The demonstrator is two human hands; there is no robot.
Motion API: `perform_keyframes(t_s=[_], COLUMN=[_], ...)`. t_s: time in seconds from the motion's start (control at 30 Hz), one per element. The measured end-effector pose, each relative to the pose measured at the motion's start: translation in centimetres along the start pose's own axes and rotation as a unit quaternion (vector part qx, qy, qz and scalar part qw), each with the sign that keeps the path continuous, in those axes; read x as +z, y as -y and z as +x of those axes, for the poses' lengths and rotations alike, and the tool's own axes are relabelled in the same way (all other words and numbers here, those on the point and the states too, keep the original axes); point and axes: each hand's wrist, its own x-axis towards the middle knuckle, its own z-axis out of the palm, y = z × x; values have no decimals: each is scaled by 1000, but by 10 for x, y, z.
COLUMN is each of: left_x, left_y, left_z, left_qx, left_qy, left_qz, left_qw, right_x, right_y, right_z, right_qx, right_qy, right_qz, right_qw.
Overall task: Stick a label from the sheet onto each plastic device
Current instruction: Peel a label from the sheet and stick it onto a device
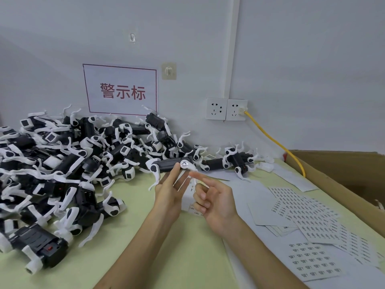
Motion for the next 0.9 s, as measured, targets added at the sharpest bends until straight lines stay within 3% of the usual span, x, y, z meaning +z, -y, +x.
perform_keyframes(t_s=[0.33,0.67,0.9], left_x=[1,3,3], left_y=[4,5,4], left_z=[0,-3,-6], left_qx=[5,-35,-1], left_qy=[-28,76,64], left_qz=[127,122,151], left_qw=[991,989,986], right_x=[-6,-12,-5], right_y=[14,12,10], right_z=[1,5,4], right_qx=[-67,-87,-135], right_qy=[-37,-109,-139], right_qz=[45,-7,-202], right_qw=[996,990,960])
